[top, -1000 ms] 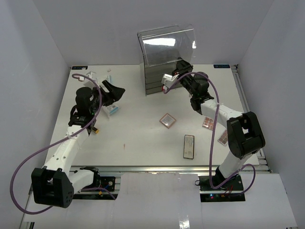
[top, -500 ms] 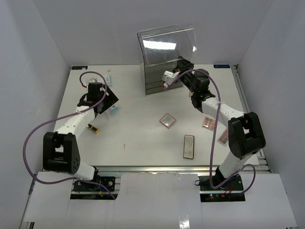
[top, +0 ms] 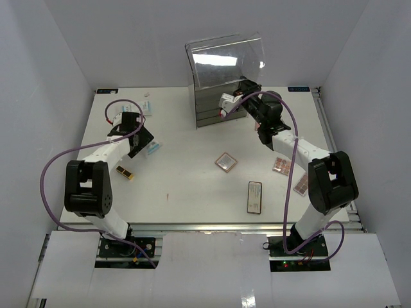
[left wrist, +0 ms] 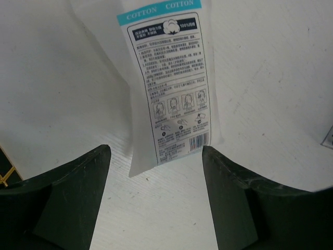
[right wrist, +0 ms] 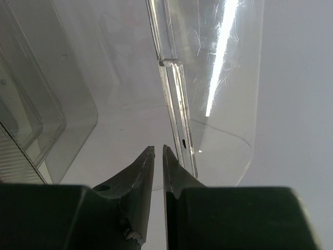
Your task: Organize the makeup
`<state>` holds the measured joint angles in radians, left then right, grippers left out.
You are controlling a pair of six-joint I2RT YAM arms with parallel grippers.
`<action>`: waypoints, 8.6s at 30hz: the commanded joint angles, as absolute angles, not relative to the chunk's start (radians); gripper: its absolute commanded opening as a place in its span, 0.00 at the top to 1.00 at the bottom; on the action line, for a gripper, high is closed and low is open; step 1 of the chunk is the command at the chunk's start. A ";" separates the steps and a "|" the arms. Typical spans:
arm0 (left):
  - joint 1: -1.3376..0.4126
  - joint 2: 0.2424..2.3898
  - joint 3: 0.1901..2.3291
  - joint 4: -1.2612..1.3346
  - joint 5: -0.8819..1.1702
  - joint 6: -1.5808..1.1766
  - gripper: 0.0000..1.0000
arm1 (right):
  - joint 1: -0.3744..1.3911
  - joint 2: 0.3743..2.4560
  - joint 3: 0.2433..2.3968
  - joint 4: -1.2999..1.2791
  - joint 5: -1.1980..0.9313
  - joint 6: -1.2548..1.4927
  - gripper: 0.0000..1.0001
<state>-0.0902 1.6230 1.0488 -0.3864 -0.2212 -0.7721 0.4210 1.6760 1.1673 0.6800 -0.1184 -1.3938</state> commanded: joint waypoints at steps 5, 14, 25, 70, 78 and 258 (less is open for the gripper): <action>-0.058 1.710 1.113 -0.350 -0.222 -0.828 0.29 | 0.417 1.620 1.235 0.712 -0.116 -1.364 0.82; -0.046 1.708 1.085 -0.300 -0.184 -0.839 0.77 | 0.417 1.617 1.247 0.688 -0.113 -1.350 0.82; -0.101 1.390 0.839 -0.031 0.192 -0.716 1.00 | 0.417 1.615 1.268 0.657 -0.107 -1.312 0.82; -0.535 1.875 1.307 0.629 0.034 -0.932 1.00 | 0.417 1.620 1.347 0.586 -0.087 -1.176 0.82; -0.540 1.931 1.357 0.652 -0.068 -1.046 1.00 | 0.417 1.622 1.348 0.584 -0.087 -1.164 0.82; -0.483 2.003 1.409 0.629 0.105 -1.146 1.00 | 0.434 1.612 1.277 0.578 -0.106 -1.156 0.82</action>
